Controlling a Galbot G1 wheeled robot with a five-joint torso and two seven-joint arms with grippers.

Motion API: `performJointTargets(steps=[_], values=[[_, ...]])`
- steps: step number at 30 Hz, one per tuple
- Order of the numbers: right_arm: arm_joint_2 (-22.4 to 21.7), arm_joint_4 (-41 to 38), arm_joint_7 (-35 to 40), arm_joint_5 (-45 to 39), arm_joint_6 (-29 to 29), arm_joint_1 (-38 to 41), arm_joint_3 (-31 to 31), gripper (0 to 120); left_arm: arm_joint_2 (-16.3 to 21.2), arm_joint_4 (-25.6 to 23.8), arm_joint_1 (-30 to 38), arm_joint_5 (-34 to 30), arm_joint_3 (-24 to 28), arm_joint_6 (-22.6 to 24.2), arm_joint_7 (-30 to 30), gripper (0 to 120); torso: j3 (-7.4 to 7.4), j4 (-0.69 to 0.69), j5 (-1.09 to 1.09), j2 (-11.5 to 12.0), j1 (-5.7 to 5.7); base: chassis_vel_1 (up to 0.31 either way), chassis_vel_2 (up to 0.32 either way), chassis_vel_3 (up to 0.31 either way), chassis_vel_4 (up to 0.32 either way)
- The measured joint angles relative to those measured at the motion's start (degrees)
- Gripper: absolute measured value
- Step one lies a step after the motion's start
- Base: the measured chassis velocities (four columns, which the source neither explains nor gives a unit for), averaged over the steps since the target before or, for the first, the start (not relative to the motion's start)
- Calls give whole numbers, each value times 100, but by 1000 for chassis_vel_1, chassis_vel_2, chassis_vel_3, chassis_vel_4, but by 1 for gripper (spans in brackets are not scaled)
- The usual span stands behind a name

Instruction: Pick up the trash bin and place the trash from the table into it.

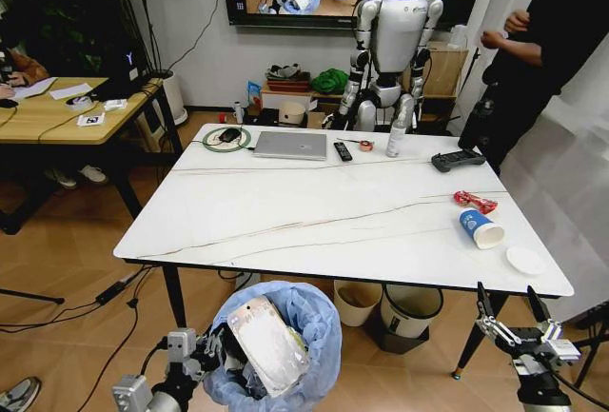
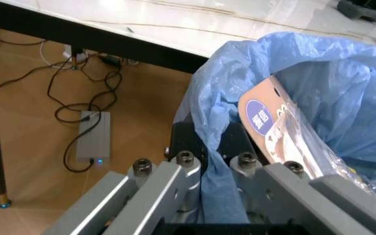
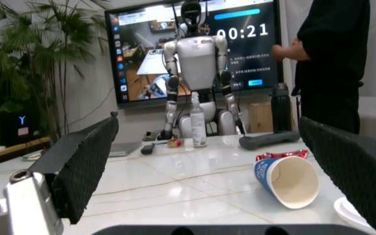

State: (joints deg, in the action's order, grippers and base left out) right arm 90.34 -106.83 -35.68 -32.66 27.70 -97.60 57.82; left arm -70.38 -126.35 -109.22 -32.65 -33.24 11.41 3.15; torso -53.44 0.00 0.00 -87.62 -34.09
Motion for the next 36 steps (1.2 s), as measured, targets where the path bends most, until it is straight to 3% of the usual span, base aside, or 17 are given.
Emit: performJointTargets(steps=[36], values=[[52,-27,-26,2,57,4,-28,100,-109,-23,-5,20,26,-2,2,0,0,0,1,0,0,-88,-92,89,89]])
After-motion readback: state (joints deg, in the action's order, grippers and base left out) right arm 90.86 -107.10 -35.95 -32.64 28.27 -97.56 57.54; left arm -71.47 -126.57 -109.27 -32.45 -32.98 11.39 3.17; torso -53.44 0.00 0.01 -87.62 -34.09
